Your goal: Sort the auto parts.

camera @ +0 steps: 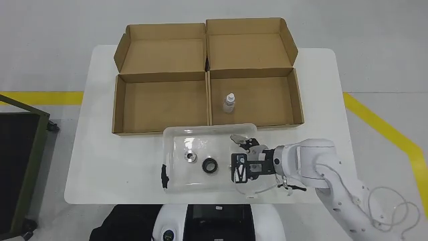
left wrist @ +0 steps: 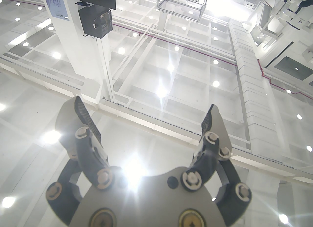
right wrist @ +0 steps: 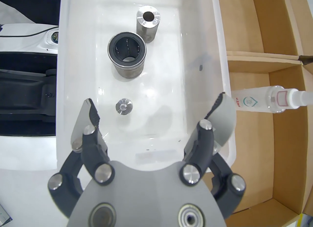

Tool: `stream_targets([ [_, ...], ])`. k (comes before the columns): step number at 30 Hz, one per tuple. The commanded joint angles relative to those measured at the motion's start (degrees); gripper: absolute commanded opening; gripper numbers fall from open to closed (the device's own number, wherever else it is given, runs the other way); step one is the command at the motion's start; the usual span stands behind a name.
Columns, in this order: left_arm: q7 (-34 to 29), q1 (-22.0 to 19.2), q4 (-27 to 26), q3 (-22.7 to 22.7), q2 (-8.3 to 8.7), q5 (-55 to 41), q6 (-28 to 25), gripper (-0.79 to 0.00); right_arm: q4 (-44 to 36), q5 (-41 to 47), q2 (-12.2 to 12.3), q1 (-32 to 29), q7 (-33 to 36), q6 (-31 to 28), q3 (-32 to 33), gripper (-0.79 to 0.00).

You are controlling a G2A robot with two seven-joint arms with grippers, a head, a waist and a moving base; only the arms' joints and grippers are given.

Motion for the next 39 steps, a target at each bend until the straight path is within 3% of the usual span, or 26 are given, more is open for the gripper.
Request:
stream_targets([
  [1, 0.0, 0.0, 0.0, 0.0, 0.00, 0.0, 0.0, 0.000, 0.2, -0.2, 0.1, -0.1, -0.2, -0.1, -0.3, -0.172],
  [12, 0.0, 0.0, 0.0, 0.0, 0.00, 0.0, 0.0, 0.000, 2.5, -2.2, 0.2, 0.2, -0.9, -0.3, -2.8, -0.243],
  [18, 0.0, 0.0, 0.0, 0.0, 0.00, 0.0, 0.0, 0.000, 3.9, -3.1, 0.1, 0.8, -1.3, -0.1, -4.5, -0.369],
  [29, 0.0, 0.0, 0.0, 0.0, 0.00, 0.0, 0.0, 0.000, 6.3, -4.2, 0.1, 2.1, -1.5, -0.5, -6.5, -0.446],
  [39, 0.0, 0.0, 0.0, 0.0, 0.00, 0.0, 0.0, 0.000, 7.2, -5.0, 0.2, 3.1, -1.6, -0.7, -7.5, -0.622],
])
